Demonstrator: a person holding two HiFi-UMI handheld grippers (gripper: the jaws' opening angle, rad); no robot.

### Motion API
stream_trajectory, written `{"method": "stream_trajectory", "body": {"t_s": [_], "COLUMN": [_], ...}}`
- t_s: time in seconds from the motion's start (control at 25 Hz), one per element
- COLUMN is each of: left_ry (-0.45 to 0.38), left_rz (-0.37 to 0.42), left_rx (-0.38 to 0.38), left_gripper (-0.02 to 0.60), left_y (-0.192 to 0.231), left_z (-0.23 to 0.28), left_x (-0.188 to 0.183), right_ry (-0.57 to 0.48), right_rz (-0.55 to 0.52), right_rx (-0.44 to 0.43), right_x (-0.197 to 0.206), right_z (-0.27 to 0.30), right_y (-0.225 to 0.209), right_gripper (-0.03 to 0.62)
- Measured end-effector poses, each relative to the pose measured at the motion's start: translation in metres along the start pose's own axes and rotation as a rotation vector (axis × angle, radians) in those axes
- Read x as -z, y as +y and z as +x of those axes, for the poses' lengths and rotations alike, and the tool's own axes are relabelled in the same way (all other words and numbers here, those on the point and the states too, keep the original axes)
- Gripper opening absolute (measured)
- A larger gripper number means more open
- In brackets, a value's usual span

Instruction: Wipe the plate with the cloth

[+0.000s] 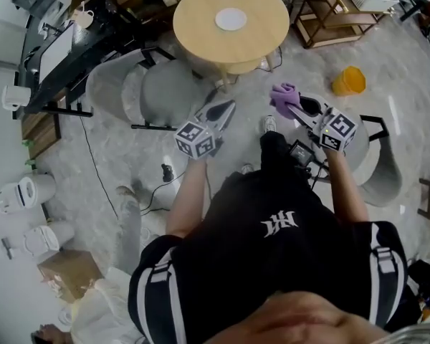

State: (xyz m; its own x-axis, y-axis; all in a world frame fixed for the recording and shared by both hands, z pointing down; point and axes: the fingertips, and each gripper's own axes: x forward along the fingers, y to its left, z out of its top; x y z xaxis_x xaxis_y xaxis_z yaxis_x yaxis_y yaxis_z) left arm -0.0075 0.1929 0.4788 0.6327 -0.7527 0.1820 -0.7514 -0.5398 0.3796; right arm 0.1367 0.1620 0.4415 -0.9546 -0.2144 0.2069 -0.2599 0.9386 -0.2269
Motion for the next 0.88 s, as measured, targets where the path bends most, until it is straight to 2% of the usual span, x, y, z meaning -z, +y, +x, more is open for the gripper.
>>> {"method": "stream_trajectory", "body": {"t_s": [0.2, 0.52, 0.88], "left_ry": [0.025, 0.03, 0.021], "left_rz": [-0.012, -0.017, -0.031], "left_rx": [-0.045, -0.133, -0.224], "left_gripper": [0.005, 0.005, 0.005], "left_y": [0.042, 0.102, 0.159], "left_z": [0.042, 0.099, 0.135], "left_x": [-0.016, -0.069, -0.106], "right_ry": [-0.019, -0.059, -0.066], "right_rz": [0.01, -0.005, 0.001], "right_rx": [-0.05, -0.129, -0.218], "right_x": [-0.015, -0.068, -0.089], "right_z": [0.032, 0.071, 0.114], "right_y": [-0.064, -0.168, -0.235], "right_gripper": [0.106, 0.106, 0.106]}}
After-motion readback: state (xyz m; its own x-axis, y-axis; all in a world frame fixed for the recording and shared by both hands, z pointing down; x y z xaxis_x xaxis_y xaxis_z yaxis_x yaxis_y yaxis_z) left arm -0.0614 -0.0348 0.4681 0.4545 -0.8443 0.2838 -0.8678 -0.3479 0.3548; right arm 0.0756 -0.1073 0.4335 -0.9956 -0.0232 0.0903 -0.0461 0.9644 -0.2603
